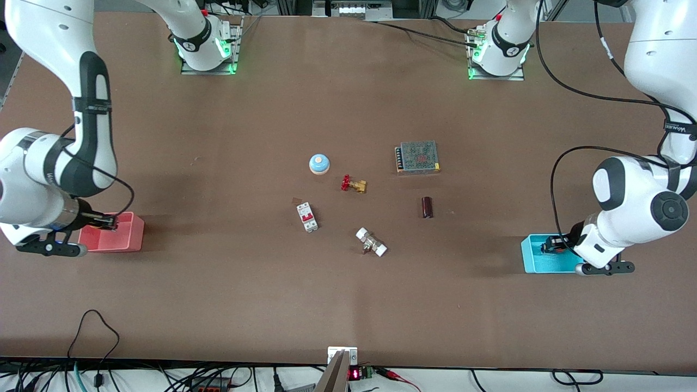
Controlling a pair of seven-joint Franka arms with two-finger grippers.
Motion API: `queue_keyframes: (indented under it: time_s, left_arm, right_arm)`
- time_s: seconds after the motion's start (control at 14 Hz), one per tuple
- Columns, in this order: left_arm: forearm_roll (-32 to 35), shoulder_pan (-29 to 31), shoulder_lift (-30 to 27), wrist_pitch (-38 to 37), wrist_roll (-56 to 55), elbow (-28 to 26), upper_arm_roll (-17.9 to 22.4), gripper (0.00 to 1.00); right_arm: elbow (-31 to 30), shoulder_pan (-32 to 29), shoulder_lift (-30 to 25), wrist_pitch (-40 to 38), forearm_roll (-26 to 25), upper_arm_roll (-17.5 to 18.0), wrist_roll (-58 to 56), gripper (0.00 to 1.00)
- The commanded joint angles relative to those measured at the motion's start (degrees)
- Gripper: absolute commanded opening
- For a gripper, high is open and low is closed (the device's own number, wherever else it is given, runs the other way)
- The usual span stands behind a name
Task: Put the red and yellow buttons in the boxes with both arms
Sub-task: 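Carry the yellow button to the pink box while the left gripper carries red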
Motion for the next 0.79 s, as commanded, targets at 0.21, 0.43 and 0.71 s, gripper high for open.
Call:
queue_keyframes:
  time_s: [0.21,0.43,0.71]
  left_arm:
    - [0.8,0.3,0.6,1.8,1.1,0.3,-0.3,0.66]
    - [0.8,0.1,0.2,1.6,1.0,2.3,-0.3,0.97]
    - [0.9,-0.1,-4.3,0.4,0.7,2.9,-0.8,1.0]
  right_arm:
    - [0.6,-3.1,3.2,2.6,1.2,0.8,-6.5,0.26]
    - [0.6,-3.3,4.7,3.0,4.4,0.8,-7.3,0.26]
    - [0.6,-3.3,6.2,4.2,7.0,0.8,-9.1,0.26]
